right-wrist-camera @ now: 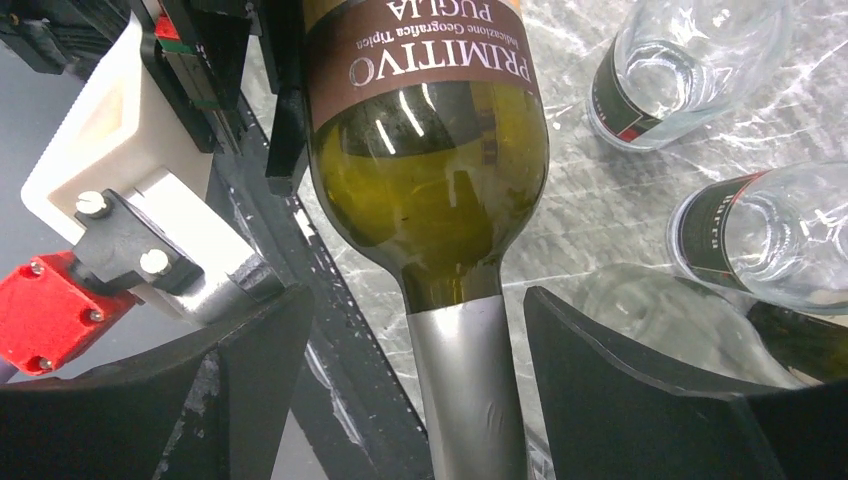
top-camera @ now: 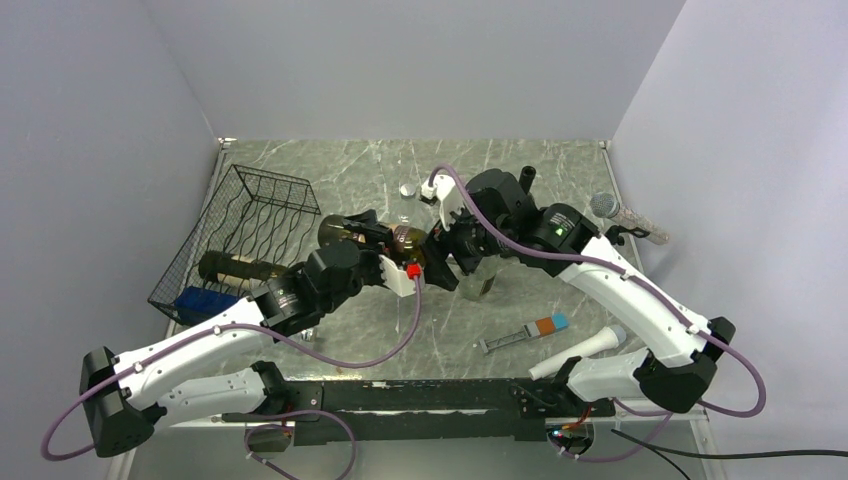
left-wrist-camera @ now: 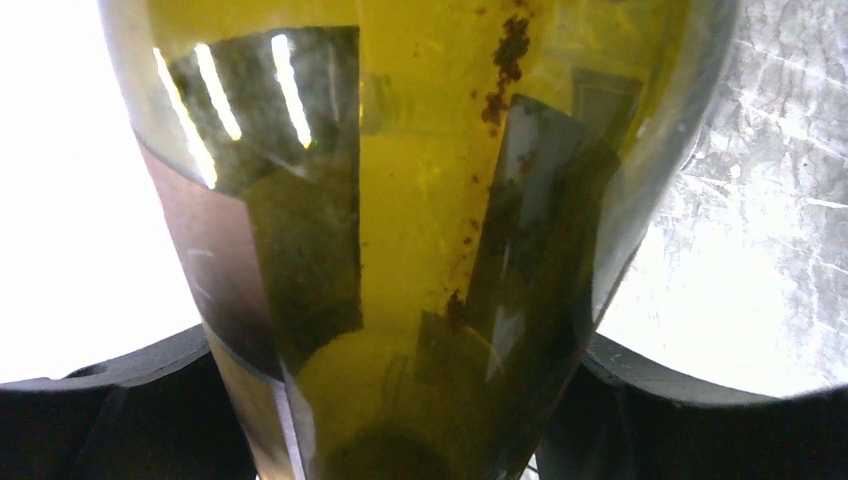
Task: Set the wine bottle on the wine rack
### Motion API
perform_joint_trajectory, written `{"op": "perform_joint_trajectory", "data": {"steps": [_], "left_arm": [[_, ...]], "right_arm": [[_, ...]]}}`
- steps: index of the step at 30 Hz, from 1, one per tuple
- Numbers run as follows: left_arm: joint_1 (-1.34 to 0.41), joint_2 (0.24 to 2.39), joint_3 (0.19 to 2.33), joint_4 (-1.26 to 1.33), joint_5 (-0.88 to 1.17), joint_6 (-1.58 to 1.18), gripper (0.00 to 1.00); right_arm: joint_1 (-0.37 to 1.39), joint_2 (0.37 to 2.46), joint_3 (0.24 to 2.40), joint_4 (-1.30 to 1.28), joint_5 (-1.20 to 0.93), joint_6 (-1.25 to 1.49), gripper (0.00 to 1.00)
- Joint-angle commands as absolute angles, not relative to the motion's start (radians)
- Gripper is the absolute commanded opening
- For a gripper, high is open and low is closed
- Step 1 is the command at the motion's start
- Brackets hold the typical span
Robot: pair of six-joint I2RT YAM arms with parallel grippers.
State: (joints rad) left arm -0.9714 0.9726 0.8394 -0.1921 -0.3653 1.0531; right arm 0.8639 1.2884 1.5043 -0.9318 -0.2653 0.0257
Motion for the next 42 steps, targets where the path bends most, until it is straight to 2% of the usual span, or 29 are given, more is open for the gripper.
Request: {"op": "perform_joint_trajectory", "data": {"steps": [1,13,15,17,18,19,20,21,23,24,25,36,42], "left_arm": [[-0.977,0.960,0.849,-0.042,-0.388,1.084,0.01],[-0.977,0.948,0.865,-0.048,-0.385,1.028,0.01],[-0.977,0.948,0.870,-0.051,-0.393,1.013,0.01],[-0.977,0.945,0.870,-0.047,-0.401,1.000,0.02],[-0.977,0.942,0.870,-0.049,-0.402,0.996,0.06],[-0.977,0.938,0.870,-0.057,-0.398,0.990,0.22],[-0.977,0.934,0.871,-0.062,-0.391,0.980,0.43],[-0.977,0.928,0.869,-0.063,-0.385,0.970,0.59],[-0.977,0.912,0.867,-0.076,-0.364,0.946,0.73],[-0.977,0.905,0.865,-0.083,-0.356,0.940,0.90],[-0.977,0.900,0.864,-0.090,-0.353,0.938,0.98],[-0.981,0.786,0.852,-0.323,-0.300,0.788,0.99],[-0.981,0.787,0.995,-0.606,-0.137,0.625,0.99]], "right_arm": [[0.878,1.300,1.531,-0.896,-0.235,-0.025,0.81],[0.898,1.372,1.507,-0.887,-0.283,-0.017,0.42],[0.902,1.377,1.503,-0.891,-0.279,-0.014,0.27],[0.903,1.375,1.498,-0.887,-0.272,-0.014,0.05],[0.903,1.370,1.494,-0.882,-0.267,-0.016,0.00],[0.903,1.365,1.490,-0.873,-0.256,-0.015,0.00],[0.904,1.356,1.485,-0.856,-0.241,-0.009,0.00],[0.905,1.347,1.480,-0.841,-0.220,-0.002,0.00],[0.905,1.333,1.471,-0.812,-0.190,-0.002,0.00],[0.905,1.328,1.472,-0.802,-0.182,0.019,0.00],[0.905,1.322,1.474,-0.793,-0.177,0.028,0.00],[0.904,1.231,1.402,-0.651,-0.127,0.063,0.00],[0.904,1.242,1.391,-0.608,-0.218,0.066,0.00]]}}
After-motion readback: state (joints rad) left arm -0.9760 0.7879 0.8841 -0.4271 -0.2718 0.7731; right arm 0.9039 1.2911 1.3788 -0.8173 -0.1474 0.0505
